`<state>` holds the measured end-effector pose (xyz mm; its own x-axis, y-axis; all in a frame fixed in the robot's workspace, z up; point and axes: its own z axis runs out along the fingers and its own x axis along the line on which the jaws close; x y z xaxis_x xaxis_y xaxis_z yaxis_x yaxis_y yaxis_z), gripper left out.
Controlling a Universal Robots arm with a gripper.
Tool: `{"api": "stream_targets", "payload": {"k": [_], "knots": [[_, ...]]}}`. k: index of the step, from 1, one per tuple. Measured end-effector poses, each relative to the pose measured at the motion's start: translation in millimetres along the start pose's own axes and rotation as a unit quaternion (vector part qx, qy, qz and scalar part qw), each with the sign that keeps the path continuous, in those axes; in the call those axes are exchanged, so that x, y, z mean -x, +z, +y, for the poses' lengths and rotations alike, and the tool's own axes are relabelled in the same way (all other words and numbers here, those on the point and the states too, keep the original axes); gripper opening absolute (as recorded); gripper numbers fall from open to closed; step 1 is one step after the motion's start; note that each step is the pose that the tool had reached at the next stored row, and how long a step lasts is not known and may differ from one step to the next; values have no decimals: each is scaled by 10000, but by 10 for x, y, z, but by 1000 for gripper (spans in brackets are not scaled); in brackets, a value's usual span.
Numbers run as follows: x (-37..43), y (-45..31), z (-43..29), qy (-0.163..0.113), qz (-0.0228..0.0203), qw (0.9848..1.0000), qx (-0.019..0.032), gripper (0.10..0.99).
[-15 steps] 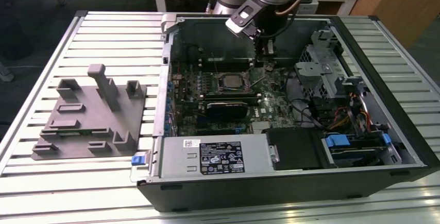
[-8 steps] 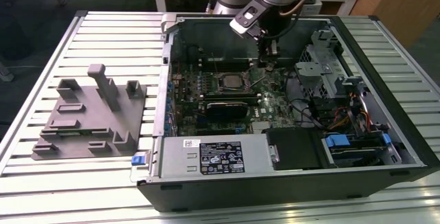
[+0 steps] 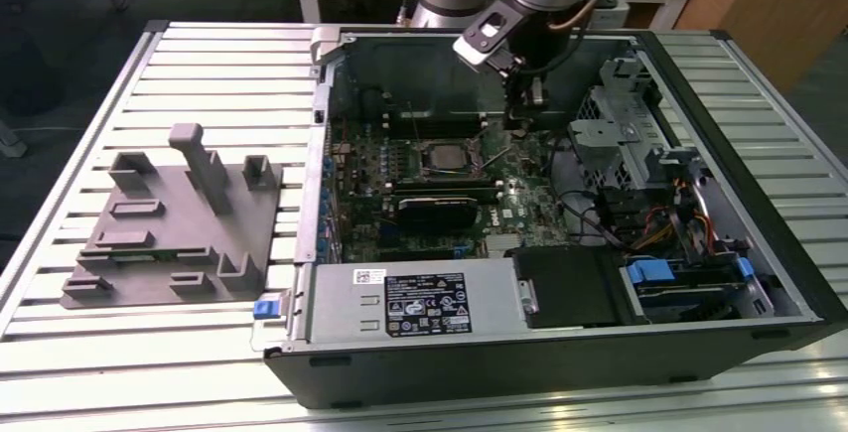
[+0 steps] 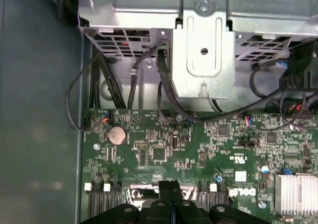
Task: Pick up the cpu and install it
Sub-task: 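Close the cpu cover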
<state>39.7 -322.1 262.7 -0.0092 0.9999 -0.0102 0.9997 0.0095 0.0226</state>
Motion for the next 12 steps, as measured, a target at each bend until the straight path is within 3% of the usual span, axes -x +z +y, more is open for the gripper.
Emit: {"api": "stream_targets", "payload": {"k": [12], "knots": [[-41, 42, 127, 0, 0, 10000, -2, 106]]}}
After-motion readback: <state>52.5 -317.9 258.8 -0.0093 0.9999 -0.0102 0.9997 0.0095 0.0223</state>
